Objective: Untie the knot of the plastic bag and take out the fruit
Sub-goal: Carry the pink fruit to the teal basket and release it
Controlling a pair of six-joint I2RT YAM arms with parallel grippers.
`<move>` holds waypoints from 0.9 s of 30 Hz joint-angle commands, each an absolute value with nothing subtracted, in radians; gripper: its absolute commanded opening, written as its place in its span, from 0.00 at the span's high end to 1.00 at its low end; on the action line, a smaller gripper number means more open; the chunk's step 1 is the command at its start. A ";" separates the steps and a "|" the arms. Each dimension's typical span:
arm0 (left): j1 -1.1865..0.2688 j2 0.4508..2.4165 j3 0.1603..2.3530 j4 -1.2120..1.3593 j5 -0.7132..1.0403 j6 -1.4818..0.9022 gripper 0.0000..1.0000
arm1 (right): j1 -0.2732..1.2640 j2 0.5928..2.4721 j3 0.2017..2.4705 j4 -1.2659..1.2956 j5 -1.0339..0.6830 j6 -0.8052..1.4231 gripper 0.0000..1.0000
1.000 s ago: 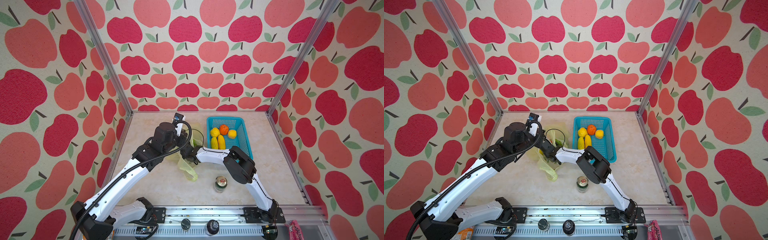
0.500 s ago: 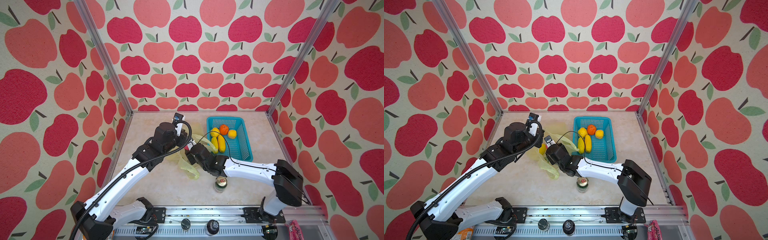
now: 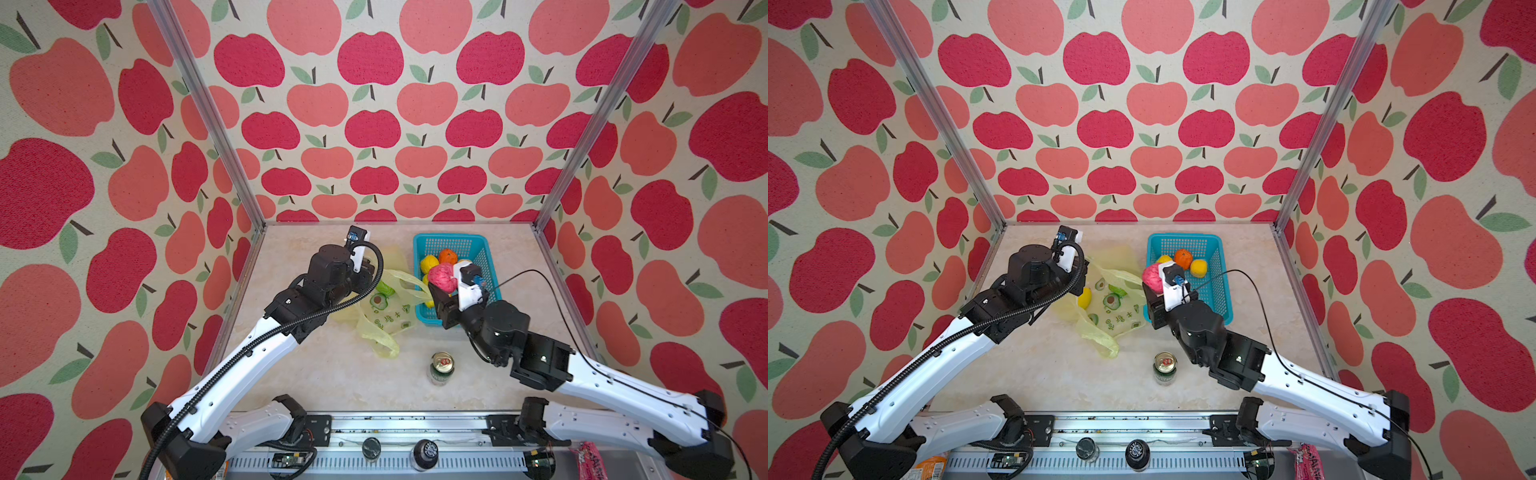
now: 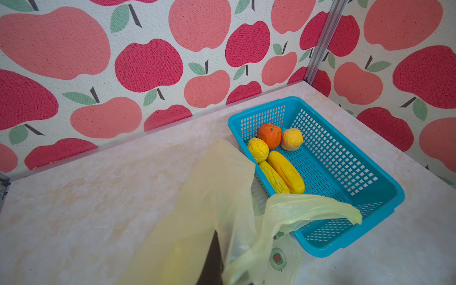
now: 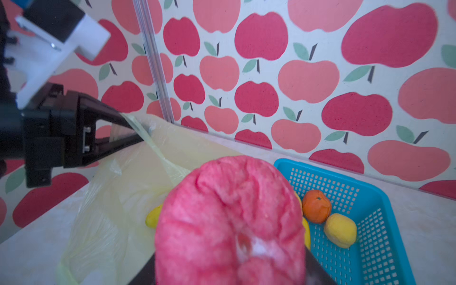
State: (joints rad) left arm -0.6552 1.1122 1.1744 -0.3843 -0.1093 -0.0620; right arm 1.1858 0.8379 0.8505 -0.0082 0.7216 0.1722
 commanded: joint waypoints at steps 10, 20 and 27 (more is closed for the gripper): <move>-0.653 1.106 1.172 -0.348 -0.120 -0.042 1.00 | 0.859 0.688 0.735 -0.162 0.764 0.275 0.70; -0.650 1.095 1.170 -0.348 -0.119 -0.040 1.00 | 0.595 1.079 0.810 -0.206 0.445 0.406 0.69; -0.650 1.092 1.170 -0.350 -0.120 -0.041 1.00 | 0.533 1.275 0.841 -0.172 0.354 0.420 0.67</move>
State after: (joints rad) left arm -0.6540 1.1122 1.1744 -0.3653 -0.1085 -0.0544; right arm 0.5480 1.2301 0.8024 -0.1806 0.4213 0.3904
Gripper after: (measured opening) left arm 0.046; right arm 0.552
